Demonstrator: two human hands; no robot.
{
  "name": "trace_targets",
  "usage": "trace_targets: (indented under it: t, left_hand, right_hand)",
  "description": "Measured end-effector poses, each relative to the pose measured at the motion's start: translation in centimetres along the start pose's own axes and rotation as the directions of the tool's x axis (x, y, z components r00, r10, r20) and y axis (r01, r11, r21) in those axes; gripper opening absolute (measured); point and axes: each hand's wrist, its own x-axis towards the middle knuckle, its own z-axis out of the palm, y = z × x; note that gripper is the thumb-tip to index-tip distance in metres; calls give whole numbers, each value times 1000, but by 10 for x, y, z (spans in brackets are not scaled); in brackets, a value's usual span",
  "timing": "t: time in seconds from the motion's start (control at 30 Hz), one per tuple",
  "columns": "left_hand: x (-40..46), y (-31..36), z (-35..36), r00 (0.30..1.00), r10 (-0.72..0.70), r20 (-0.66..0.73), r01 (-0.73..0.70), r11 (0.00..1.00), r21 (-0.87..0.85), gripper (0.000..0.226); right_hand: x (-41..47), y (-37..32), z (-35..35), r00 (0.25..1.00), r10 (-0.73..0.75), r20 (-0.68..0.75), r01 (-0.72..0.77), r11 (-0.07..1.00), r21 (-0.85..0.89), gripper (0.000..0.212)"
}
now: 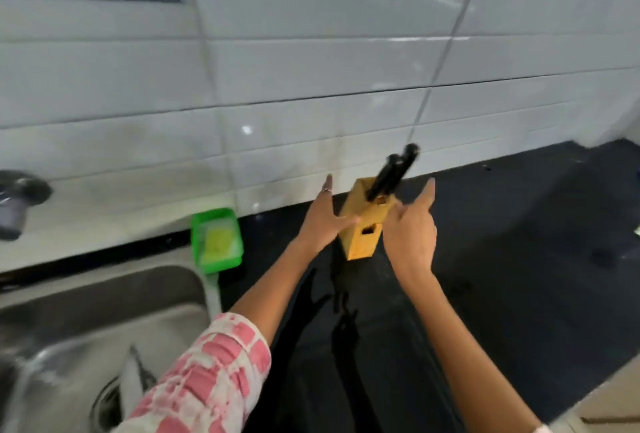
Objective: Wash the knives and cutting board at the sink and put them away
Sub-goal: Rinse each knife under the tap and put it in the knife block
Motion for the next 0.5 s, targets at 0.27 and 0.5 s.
trace_targets:
  t: [0.27,0.5]
  left_hand:
    - [-155,-204,-89,742,-402,-537,423,902,-92,17]
    - [-276,-331,-144,483,-734,-477,759,623,-191,18]
  right_hand:
    - [-185,-16,195,648,20,761,56,996,-74,26]
    - [-292,-31,344,358,116,926,359,899,-251,41]
